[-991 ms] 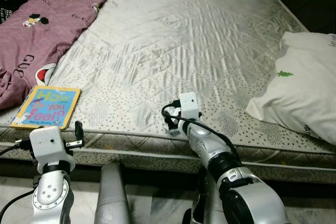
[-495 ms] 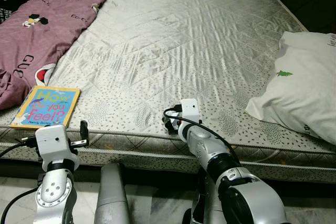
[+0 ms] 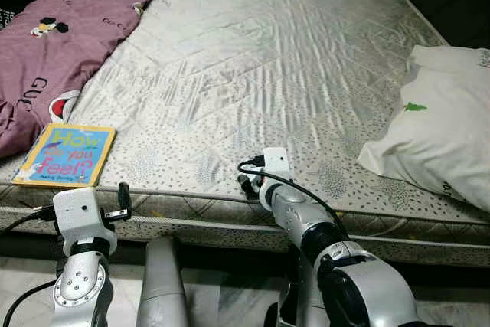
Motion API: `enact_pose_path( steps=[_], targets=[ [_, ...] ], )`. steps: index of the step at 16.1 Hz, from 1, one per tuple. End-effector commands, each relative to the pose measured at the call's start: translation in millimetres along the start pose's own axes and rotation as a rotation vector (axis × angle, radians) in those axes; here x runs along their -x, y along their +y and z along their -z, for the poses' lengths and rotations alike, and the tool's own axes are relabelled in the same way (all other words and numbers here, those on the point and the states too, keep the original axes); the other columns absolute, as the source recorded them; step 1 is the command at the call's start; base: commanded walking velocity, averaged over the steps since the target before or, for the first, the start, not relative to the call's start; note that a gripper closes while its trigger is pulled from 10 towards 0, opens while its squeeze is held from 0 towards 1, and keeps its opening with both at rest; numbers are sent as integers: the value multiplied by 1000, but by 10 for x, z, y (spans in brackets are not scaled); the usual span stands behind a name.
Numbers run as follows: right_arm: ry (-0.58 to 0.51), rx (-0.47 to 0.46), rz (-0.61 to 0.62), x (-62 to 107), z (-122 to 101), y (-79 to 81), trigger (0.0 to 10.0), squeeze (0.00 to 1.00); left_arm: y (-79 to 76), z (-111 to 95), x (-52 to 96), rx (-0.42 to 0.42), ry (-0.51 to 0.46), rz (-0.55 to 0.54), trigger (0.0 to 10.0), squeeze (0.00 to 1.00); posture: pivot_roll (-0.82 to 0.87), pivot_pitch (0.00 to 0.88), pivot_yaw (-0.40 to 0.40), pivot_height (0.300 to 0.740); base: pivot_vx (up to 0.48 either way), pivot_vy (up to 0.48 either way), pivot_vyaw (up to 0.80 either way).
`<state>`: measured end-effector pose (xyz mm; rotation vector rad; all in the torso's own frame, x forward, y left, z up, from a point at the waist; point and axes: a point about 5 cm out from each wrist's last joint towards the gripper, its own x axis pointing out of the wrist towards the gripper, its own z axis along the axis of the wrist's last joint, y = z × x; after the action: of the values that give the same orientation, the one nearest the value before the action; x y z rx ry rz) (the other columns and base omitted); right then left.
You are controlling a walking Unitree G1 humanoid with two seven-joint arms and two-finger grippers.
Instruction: Clean up the room
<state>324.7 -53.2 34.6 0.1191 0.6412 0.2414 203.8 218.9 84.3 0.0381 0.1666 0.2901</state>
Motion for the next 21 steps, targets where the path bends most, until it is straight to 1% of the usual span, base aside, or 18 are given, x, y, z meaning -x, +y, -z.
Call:
enact_pose_path(
  steps=[1, 4, 11, 21],
  targets=[
    [-22, -37, -97, -8, -126, 495, 0, 0, -10, -33, 11, 0, -3, 2, 10000, 0, 250, 63, -80, 540, 0, 0, 0],
    [-27, -74, -82, -11, -167, 504, 0, 0, -10, -38, 1, -4, -1, 2, 10000, 0, 249, 64, -77, 540, 0, 0, 0],
    [-36, -94, -77, -14, -199, 498, 0, 0, -22, -55, -22, -5, -2, -1, 10000, 0, 246, 63, -79, 540, 0, 0, 0],
    [-32, -119, -120, -12, -208, 546, 0, 0, -45, -77, -63, -5, -8, -1, 10000, 0, 241, 53, -82, 540, 0, 0, 0]
  ],
)
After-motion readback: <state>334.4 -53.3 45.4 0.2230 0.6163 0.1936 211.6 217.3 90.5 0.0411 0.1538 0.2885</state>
